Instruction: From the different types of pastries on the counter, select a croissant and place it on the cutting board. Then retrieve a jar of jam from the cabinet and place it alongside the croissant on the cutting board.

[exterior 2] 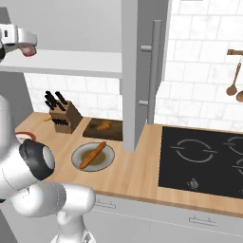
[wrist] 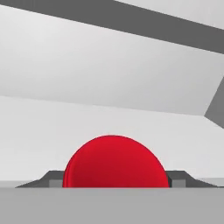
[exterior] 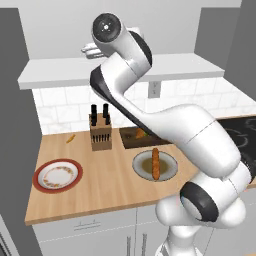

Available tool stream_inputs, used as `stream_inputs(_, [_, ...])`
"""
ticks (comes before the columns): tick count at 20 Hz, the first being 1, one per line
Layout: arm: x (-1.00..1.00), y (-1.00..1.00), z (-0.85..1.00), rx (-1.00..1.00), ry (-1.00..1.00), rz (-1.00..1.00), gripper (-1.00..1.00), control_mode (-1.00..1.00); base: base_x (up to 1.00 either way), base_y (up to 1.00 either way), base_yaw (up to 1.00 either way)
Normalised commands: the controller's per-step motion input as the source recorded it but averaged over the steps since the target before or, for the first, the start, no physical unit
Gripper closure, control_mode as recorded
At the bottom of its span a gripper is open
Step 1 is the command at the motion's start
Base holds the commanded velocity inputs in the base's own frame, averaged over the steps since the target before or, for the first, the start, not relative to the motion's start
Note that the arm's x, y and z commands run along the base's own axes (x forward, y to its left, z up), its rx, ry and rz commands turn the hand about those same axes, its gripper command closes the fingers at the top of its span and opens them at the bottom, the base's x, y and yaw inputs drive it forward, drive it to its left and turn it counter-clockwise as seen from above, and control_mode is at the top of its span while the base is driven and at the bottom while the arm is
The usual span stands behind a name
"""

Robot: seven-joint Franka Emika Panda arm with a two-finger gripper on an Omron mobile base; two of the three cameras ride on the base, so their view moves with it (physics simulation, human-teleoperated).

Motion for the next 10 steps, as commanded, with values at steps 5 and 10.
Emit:
stream_inputs(5, [-1.00, -0.21, 0.00, 0.00, 0.06, -0.09, 1.00, -1.00, 0.00, 0.00, 0.00])
stream_inputs(10, [-1.00, -0.15, -0.02, 0.00, 0.04, -0.10, 1.00, -1.00, 0.00, 0.00, 0.00])
